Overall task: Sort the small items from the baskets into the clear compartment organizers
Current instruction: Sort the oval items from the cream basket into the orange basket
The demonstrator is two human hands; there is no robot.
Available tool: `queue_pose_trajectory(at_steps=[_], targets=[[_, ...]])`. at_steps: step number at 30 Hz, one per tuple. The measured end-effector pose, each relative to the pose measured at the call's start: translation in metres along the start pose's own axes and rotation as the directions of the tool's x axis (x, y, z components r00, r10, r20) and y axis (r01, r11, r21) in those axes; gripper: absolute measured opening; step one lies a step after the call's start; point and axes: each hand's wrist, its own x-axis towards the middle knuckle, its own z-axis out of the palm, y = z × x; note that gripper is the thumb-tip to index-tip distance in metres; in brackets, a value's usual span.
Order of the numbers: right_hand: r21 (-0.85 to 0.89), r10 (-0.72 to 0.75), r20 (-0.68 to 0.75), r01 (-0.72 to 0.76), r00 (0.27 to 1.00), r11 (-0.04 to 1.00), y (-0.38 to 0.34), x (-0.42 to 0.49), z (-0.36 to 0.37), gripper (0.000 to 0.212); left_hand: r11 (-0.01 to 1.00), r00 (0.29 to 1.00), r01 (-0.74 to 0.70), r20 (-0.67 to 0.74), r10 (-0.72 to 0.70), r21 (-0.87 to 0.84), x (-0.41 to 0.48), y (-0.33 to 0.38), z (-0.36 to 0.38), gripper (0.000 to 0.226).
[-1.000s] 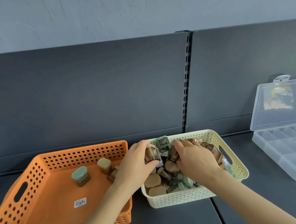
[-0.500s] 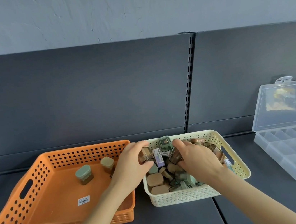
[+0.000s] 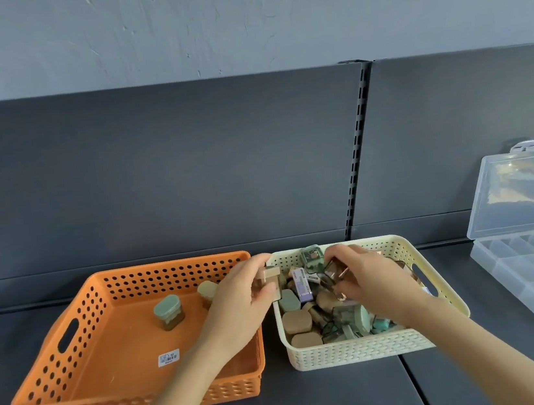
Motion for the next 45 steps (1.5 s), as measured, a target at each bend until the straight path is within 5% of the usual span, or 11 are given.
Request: queue_pose_trajectory(at_steps=[5,9,13,17,26,36,45], targets=[[0.522,0.029,-0.055,0.003,0.998,0.853,-0.039,0.004,-0.012,0.036,0.999,0.999,0.039,-0.037,-0.038,0.018,-0.008,-0.011,-0.021,0.047],[0.641,-0.03,-0.002,0.024,1.0,0.767,-0.075,0.015,-0.003,0.035,0.991,0.995,0.092,-0.058,-0.086,0.1,-0.019,-0.02,-0.047,0.048],[0.545,-0.166,0.036,0.12,0.986,0.83,-0.106,0.032,0.023,0.035,0.965,0.978,0.205,-0.007,-0.207,0.162,-0.03,-0.045,-0.073,0.039],[0.143,-0.315,0.108,0.299,0.943,0.943,-0.134,0.049,0.049,0.042,0.901,0.937,0.324,0.03,-0.347,0.288,-0.037,-0.069,-0.084,0.043],[-0.254,-0.417,0.27,0.482,0.868,0.839,-0.167,0.064,0.088,0.042,0.821,0.877,0.381,0.114,-0.466,0.425,-0.043,-0.094,-0.094,0.051],[-0.129,-0.485,0.43,0.584,0.761,0.802,-0.157,0.055,0.09,0.04,0.764,0.817,0.338,0.231,-0.528,0.55,-0.043,-0.093,-0.101,0.067],[0.05,-0.436,0.097,0.433,0.895,0.9,-0.118,0.055,0.037,0.042,0.783,0.931,0.221,0.112,-0.346,0.582,-0.025,-0.051,-0.088,0.057]])
